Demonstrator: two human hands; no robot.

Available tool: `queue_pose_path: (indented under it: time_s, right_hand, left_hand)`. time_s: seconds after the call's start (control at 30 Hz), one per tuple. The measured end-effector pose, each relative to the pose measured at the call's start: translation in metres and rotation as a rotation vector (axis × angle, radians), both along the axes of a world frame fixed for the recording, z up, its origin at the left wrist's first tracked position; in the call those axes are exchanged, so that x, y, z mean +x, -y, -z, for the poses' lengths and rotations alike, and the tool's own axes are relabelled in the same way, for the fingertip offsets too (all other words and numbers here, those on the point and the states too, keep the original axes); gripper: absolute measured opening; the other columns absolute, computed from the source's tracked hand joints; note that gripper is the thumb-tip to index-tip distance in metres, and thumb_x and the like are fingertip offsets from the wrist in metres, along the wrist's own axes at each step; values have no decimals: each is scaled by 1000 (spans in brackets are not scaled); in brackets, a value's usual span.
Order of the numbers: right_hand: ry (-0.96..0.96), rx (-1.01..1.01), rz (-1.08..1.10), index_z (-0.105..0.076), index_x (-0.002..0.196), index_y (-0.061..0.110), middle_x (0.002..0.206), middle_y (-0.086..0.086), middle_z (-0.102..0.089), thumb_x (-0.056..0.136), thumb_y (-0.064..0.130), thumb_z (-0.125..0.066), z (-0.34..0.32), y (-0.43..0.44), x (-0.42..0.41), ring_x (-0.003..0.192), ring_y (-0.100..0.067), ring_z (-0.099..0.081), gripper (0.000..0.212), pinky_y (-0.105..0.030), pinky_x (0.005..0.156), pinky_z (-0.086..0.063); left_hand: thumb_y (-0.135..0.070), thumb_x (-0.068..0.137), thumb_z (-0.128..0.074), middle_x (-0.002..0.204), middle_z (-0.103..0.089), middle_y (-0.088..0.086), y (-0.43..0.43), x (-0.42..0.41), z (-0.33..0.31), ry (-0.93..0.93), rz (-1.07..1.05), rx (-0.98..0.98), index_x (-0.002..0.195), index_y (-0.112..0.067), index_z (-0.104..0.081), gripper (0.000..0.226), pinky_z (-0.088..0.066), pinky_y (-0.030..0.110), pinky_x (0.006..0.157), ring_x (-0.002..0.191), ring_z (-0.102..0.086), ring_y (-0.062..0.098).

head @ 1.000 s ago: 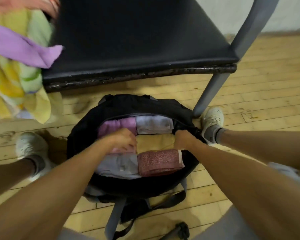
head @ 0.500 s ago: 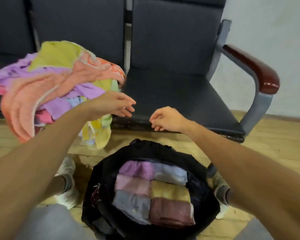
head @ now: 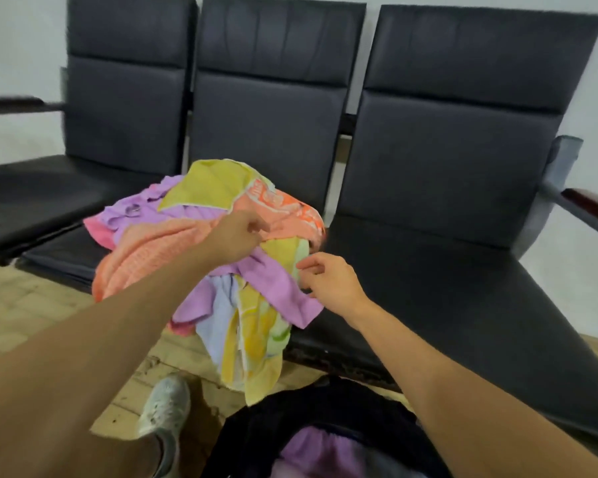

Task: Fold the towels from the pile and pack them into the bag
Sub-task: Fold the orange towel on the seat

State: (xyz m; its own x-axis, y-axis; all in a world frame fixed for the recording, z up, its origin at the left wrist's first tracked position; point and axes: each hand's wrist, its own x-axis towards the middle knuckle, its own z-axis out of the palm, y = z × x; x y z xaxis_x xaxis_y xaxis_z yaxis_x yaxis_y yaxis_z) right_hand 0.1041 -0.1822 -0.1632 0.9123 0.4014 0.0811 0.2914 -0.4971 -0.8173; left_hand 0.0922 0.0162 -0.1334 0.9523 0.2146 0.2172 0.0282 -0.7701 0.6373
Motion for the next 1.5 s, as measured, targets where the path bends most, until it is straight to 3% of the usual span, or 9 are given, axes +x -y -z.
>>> queue_pose_path:
  time_s: [0.2,0.33,0.47,0.6,0.77,0.87,1.03,1.3,1.5]
  right_hand:
    - [24,103,52,-72,107,19,106,6,-69,92,11,-55,19,-38,15,96,-11,-61,24,-18,80,-49]
    - [52,133,83,-71,109,18,101,10,-64,92,10,-53,26,-48,16,87,-1,-52,25,0,64,-35]
    - [78,158,90,-72,105,19,99,12,-64,92,9,-53,25,-49,9,89,-2,-54,24,-10,73,-39]
    - [75,166,57,-73,98,21,89,18,-64,93,14,-57,12,-38,3,86,0,-59,18,-7,72,-42]
    - [-265,377,113,-70,101,14,92,-2,-73,100,40,-49,-23,-13,-10,89,-18,-69,34,-42,88,-57]
    - [-474,580,138,-66,110,14,103,-8,-73,98,57,-42,-41,25,-20,100,-24,-68,52,-41,92,-54]
    - [-566,887,202,-62,122,15,111,-14,-72,101,43,-47,-52,111,-30,103,-27,-68,38,-41,89,-56]
    - [-435,613,417,-75,103,11,103,-9,-74,91,25,-65,-25,196,-49,100,-24,-68,22,-39,84,-57]
    - [-402,298,355,-78,93,10,100,-11,-74,84,22,-71,2,224,-63,100,-28,-69,17,-47,93,-55]
  left_hand:
    - [-43,72,-41,108,-59,27,-67,-4,45,-54,-135,442,113,1,-61,64,-43,49,85,102,-54,45]
    - [-14,84,-63,88,-58,21,-80,-15,53,45,-168,554,83,-3,-62,11,-43,48,73,88,-55,40]
    - [-13,91,-55,81,-63,20,-70,-17,42,136,-174,370,70,-13,-51,22,-39,41,64,80,-60,38]
    - [-12,97,-47,95,-64,11,-34,-20,13,182,-188,-6,95,-5,-61,15,-30,29,67,86,-55,23]
    - [-1,95,-45,79,-57,-6,47,-26,-41,167,88,-451,77,-18,-58,28,-43,16,69,77,-54,5]
    - [-5,95,-48,85,-60,-1,103,-24,-57,105,214,-587,76,-19,-61,27,-44,25,73,83,-55,12]
    - [-14,93,-54,103,-65,8,186,-24,-56,13,382,-681,80,-21,-68,20,-50,39,84,101,-60,24]
    - [-9,98,-48,100,-72,10,220,-54,-1,-194,577,-743,100,-12,-71,23,-54,33,82,91,-67,19]
    - [-10,97,-52,103,-73,13,206,-63,46,-360,427,-771,107,-6,-69,20,-56,33,85,97,-70,28]
